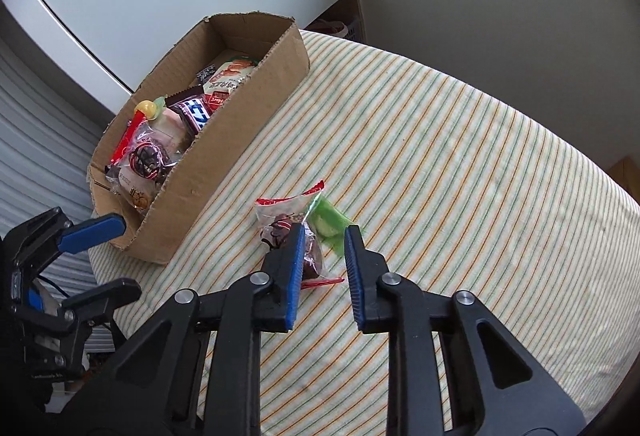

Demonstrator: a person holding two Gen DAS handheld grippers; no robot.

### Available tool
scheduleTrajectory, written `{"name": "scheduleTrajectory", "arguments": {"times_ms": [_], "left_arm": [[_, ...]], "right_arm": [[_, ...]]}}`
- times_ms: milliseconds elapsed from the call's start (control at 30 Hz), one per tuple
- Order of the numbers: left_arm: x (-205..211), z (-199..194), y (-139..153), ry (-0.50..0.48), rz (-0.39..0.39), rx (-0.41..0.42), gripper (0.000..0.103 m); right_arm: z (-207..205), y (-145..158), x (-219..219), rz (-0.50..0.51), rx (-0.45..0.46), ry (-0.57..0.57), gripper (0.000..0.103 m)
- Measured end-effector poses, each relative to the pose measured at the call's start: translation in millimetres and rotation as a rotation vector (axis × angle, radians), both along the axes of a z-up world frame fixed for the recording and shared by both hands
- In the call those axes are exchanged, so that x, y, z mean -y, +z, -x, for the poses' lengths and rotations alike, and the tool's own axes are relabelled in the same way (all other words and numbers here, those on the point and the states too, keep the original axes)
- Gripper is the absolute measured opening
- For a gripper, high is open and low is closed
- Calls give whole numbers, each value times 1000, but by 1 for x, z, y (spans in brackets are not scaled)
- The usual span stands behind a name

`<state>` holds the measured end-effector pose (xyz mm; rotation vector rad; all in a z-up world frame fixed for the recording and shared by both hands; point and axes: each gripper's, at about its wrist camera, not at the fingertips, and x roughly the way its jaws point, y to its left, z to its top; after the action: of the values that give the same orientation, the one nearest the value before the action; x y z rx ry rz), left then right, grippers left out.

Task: Organize snacks
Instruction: 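Move both grippers back over the red-clear bag and green candy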

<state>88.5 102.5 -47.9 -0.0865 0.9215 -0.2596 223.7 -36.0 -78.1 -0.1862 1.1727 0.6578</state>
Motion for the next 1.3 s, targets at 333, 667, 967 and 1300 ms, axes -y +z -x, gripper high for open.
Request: {"name": "scheduleTrajectory", "arguments": {"times_ms": [333, 667, 967, 1300], "left_arm": [[41, -27, -23, 43, 10, -60, 46], [50, -55, -45, 160, 46, -99, 48], [53, -74, -63, 219, 3, -113, 57], [59, -67, -65, 193, 18, -90, 33]], "right_arm": [[-17, -13, 16, 0, 6, 32, 17], [-21, -18, 21, -37, 5, 83, 17], [-27, -20, 21, -55, -4, 98, 17], [-28, -22, 13, -47, -5, 133, 40]]}}
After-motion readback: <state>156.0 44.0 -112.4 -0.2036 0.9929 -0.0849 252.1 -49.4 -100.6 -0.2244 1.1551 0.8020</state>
